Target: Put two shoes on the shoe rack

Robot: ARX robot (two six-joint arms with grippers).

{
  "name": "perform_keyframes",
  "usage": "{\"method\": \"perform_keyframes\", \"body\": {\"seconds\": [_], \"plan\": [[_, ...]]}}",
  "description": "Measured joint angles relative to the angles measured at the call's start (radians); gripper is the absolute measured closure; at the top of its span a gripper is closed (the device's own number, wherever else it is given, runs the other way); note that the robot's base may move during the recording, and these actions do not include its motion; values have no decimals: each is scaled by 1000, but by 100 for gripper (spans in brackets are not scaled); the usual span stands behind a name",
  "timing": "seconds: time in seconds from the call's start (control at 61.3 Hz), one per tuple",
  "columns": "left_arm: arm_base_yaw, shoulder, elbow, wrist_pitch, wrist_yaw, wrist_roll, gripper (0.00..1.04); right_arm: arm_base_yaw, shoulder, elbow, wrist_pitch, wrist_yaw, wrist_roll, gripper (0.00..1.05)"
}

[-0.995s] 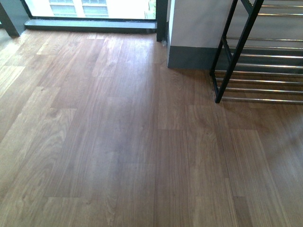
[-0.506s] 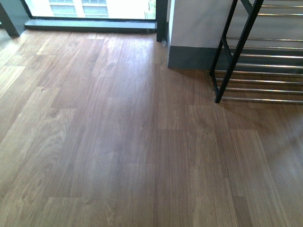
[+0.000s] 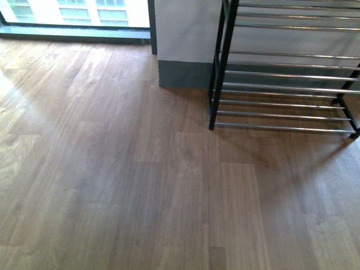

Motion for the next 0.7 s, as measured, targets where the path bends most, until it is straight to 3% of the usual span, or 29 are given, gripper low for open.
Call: {"method": "perform_keyframes", "body": {"seconds": [0.701], "plan": [[0,1,0,0,1,0,103,-2,2,-2,-1,1,1,103]]}}
